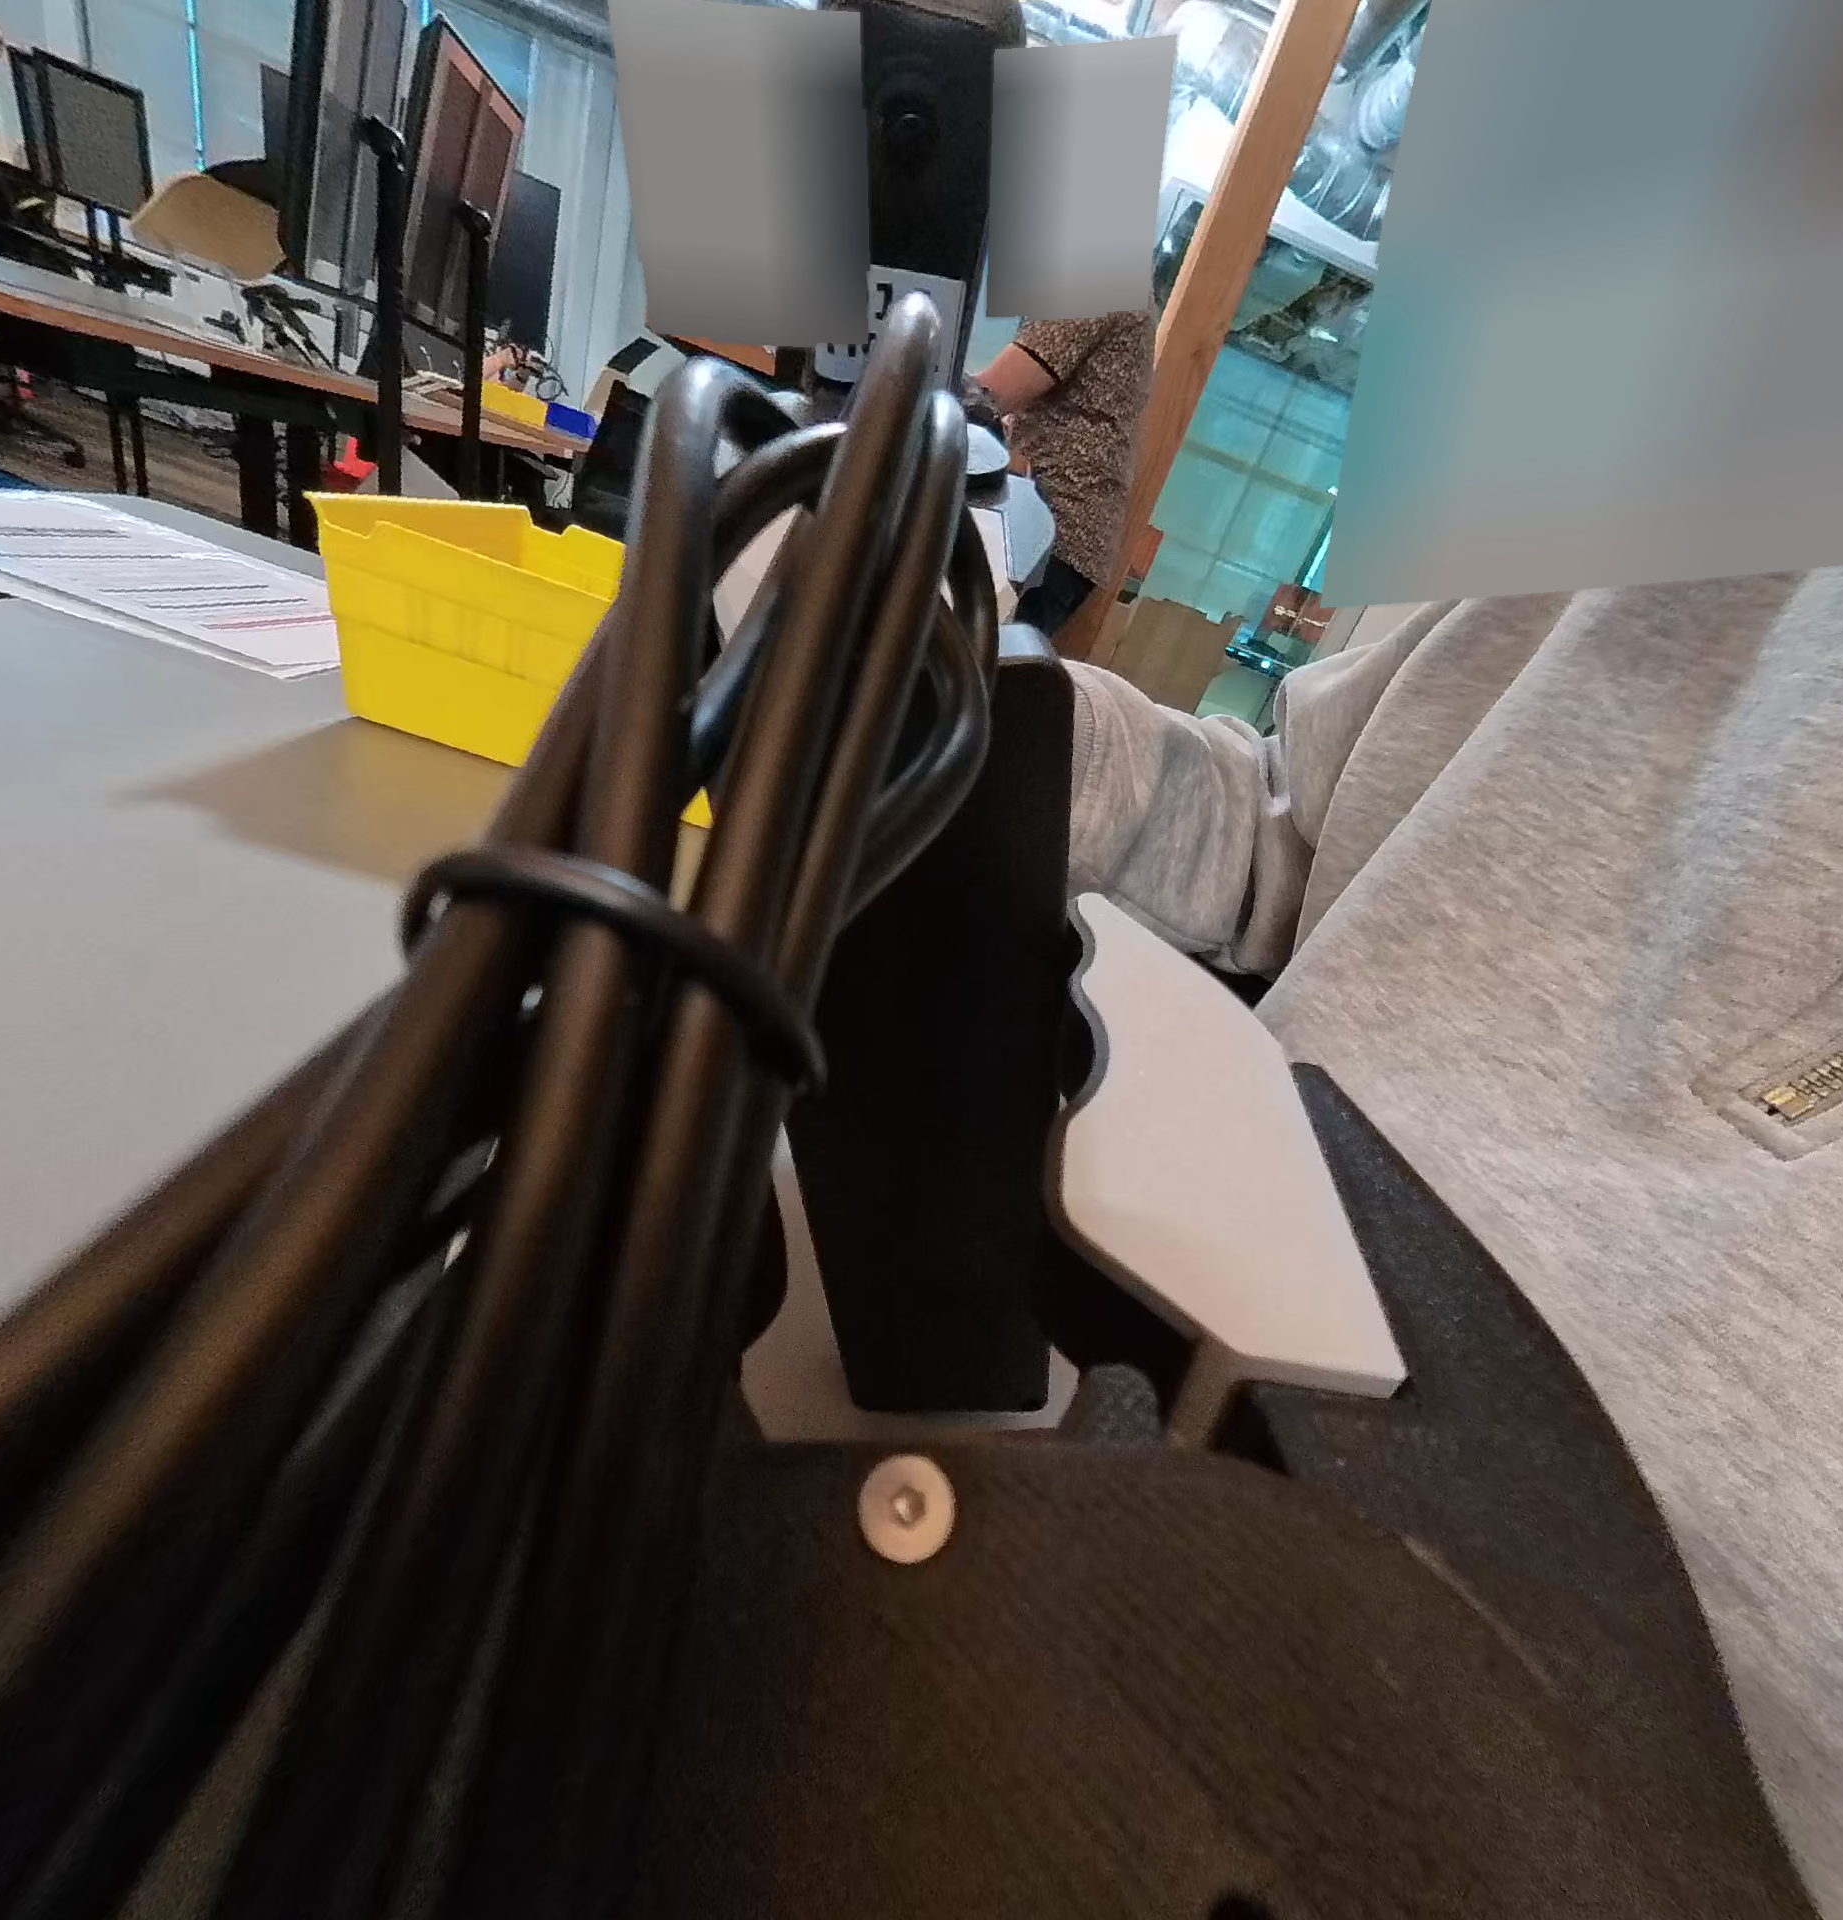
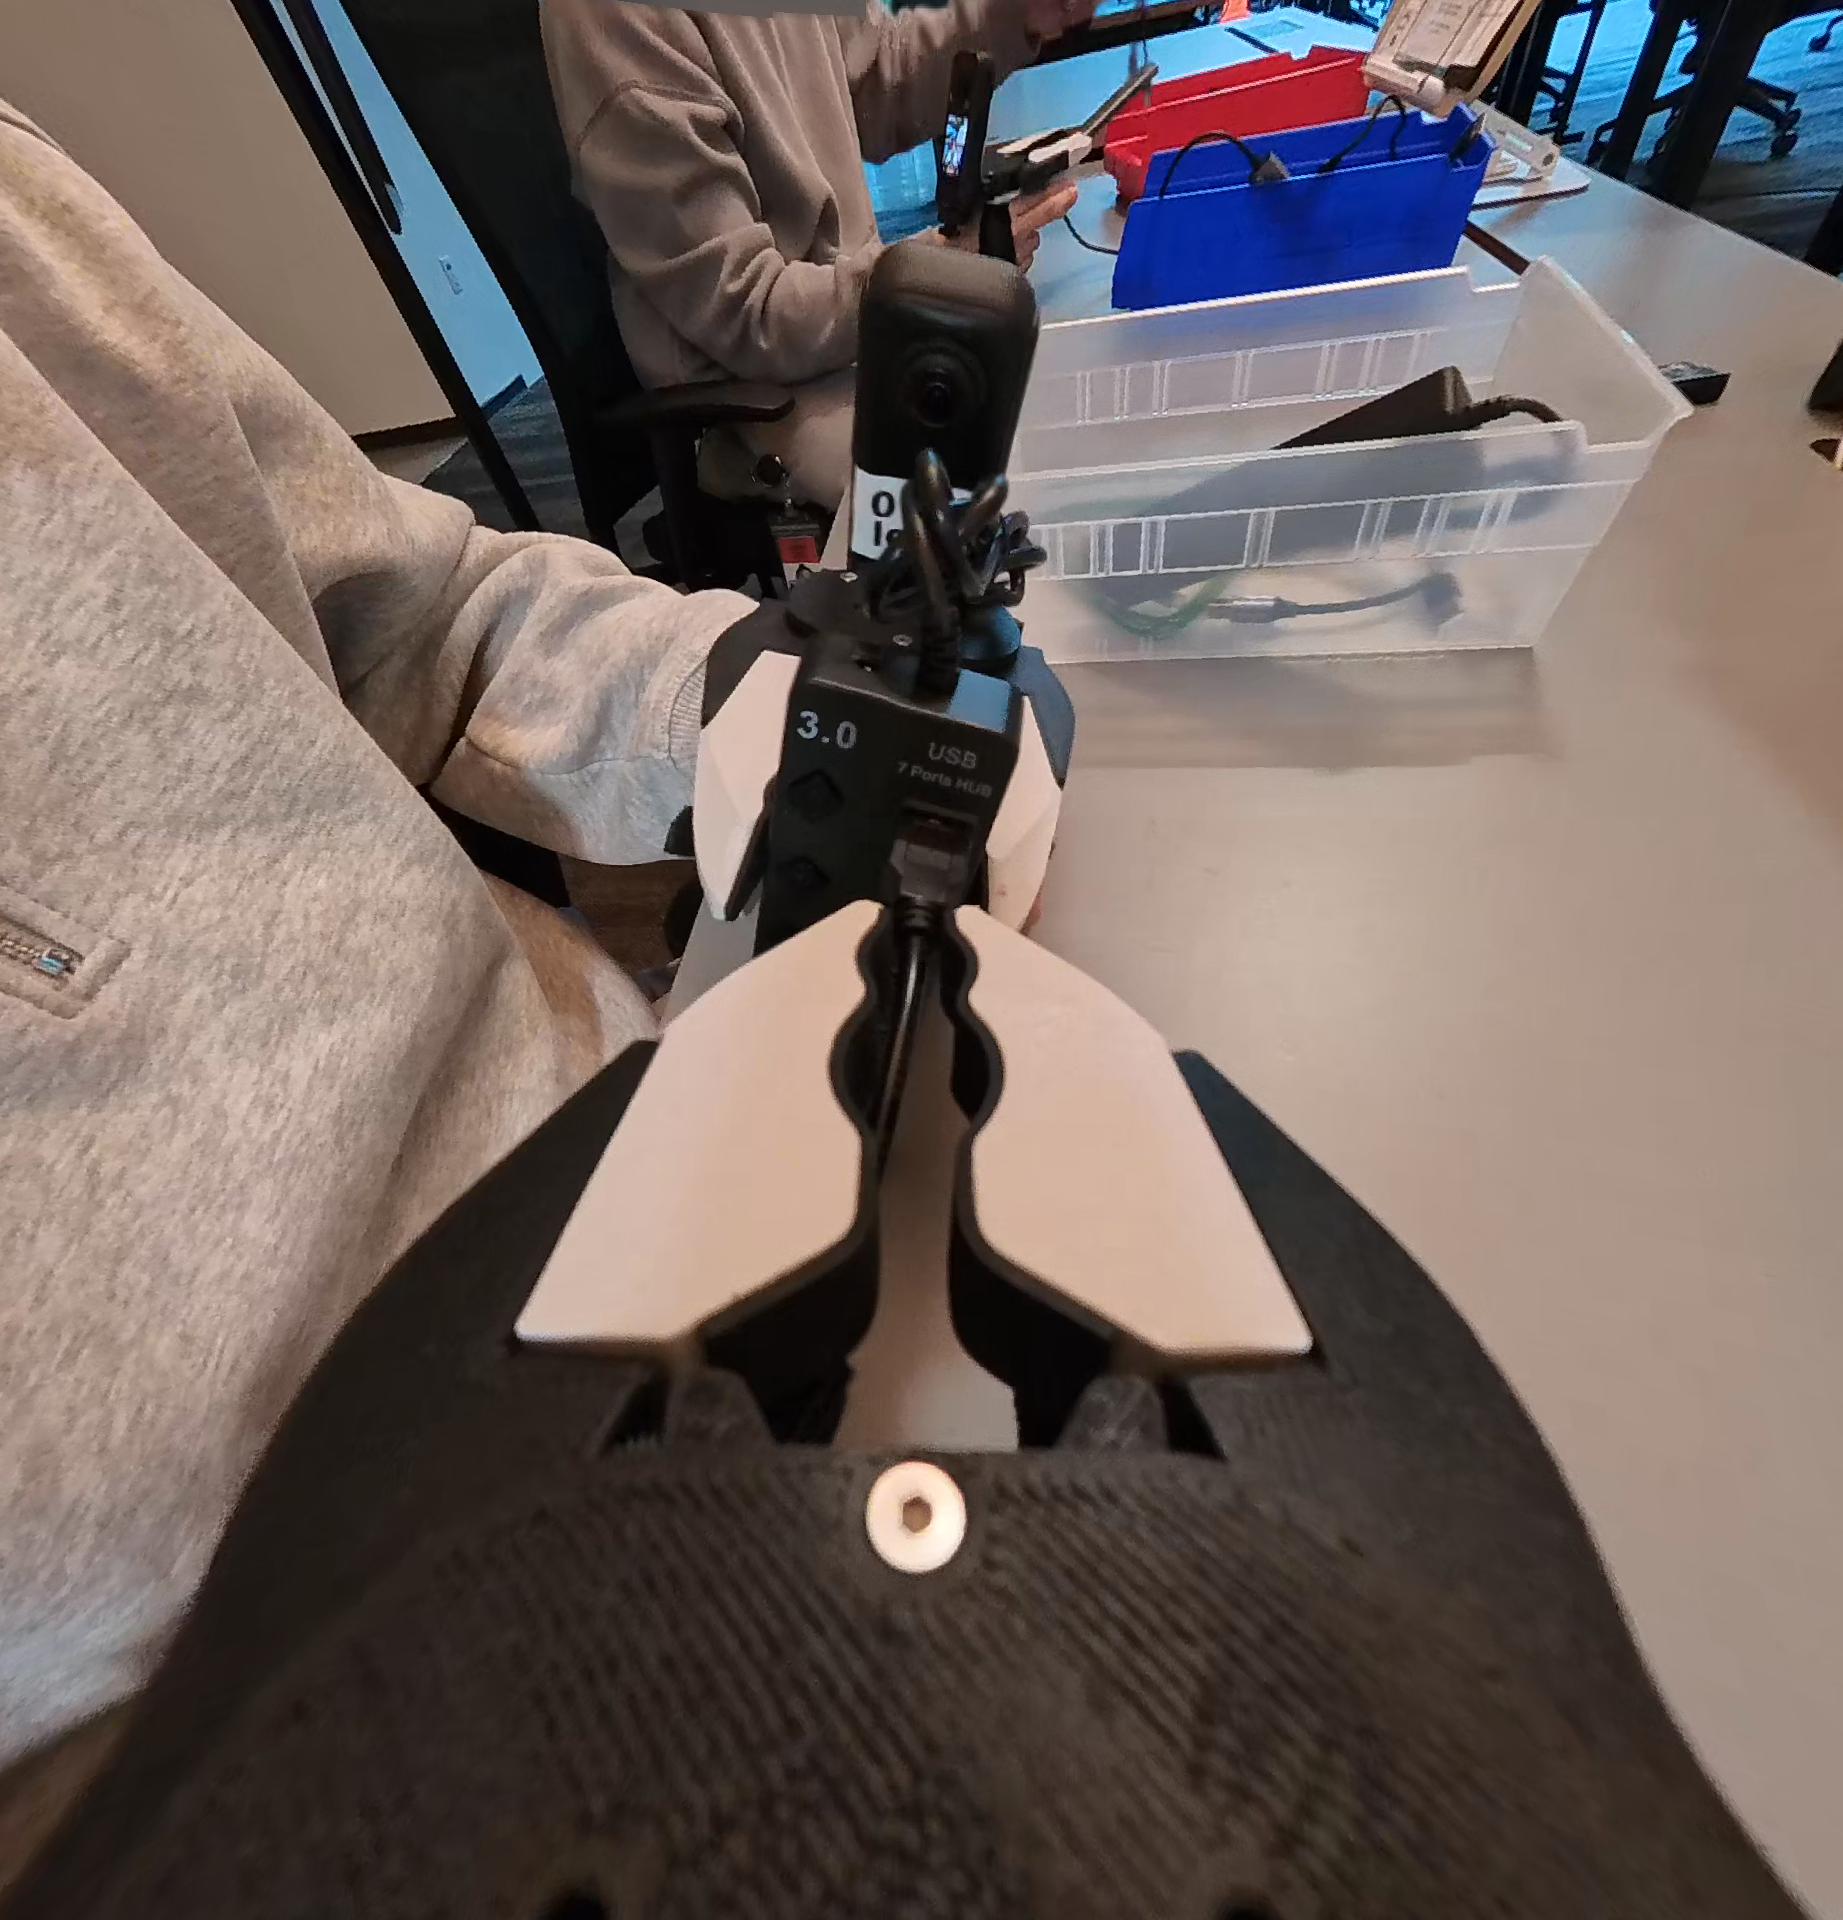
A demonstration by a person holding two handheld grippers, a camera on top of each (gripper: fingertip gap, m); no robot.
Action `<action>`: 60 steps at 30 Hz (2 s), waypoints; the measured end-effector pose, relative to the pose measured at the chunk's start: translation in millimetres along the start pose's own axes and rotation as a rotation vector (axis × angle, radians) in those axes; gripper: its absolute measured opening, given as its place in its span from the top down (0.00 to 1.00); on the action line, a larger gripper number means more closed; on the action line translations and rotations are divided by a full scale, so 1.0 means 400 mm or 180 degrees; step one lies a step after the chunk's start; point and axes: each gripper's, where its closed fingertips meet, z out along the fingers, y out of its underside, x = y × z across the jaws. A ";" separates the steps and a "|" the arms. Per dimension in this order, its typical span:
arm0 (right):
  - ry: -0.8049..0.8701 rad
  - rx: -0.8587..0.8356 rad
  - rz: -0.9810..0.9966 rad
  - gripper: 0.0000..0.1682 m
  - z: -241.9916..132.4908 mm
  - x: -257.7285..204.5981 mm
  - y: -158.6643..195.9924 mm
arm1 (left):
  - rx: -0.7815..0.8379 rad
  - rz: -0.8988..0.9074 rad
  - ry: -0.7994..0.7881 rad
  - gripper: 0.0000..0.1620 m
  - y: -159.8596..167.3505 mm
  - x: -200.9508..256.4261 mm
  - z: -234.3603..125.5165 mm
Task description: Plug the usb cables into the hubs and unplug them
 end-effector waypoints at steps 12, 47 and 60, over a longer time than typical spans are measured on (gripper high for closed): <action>0.0025 -0.0021 -0.0017 0.95 0.002 0.004 0.004 | -0.0044 -0.0161 0.0114 0.65 0.014 0.000 -0.003; 0.0513 0.0521 0.0203 0.90 -0.066 0.080 -0.054 | 0.0382 -0.0029 -0.0593 0.64 -0.034 -0.095 -0.047; 0.0705 0.0818 0.0142 0.92 -0.073 0.158 -0.159 | 0.0752 -0.0140 -0.0713 0.64 -0.068 -0.056 -0.114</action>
